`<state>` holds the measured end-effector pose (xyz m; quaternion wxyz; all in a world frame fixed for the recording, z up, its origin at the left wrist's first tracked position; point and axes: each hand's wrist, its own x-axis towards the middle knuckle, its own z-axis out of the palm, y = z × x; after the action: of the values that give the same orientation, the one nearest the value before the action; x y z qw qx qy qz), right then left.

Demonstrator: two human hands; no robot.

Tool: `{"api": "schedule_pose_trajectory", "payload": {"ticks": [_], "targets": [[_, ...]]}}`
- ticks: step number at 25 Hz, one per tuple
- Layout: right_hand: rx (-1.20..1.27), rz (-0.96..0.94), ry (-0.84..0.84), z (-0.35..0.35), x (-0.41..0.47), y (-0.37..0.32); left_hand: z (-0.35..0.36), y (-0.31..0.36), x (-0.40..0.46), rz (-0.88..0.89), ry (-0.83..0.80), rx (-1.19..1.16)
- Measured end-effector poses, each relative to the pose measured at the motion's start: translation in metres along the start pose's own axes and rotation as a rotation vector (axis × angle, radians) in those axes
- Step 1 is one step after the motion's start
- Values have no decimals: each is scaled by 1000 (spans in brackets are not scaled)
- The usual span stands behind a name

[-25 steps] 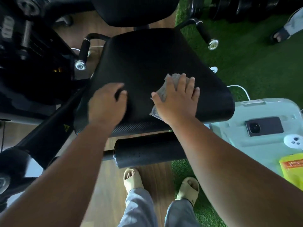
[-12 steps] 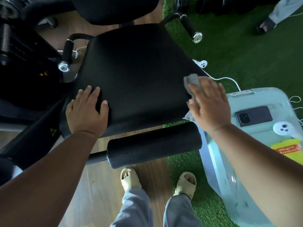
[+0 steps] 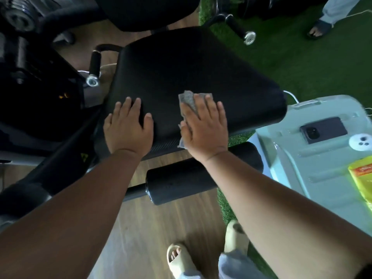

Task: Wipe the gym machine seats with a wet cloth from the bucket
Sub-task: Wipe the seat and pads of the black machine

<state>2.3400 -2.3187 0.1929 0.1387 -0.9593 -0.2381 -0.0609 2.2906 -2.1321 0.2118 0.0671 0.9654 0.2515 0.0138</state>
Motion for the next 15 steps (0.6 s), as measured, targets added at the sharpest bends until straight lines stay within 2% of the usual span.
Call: {"api": "schedule_pose_trajectory", "payload": {"ticks": [4,9,15], "targets": [[7,-65,149,9,-4,12,5,-5,0,34,41,-5],[42,-123,380,27,-6,12,14,-8,-9,113,207,-121],[102,-268,662,46,-3,20,21,-13,-21,204,364,-63]]}}
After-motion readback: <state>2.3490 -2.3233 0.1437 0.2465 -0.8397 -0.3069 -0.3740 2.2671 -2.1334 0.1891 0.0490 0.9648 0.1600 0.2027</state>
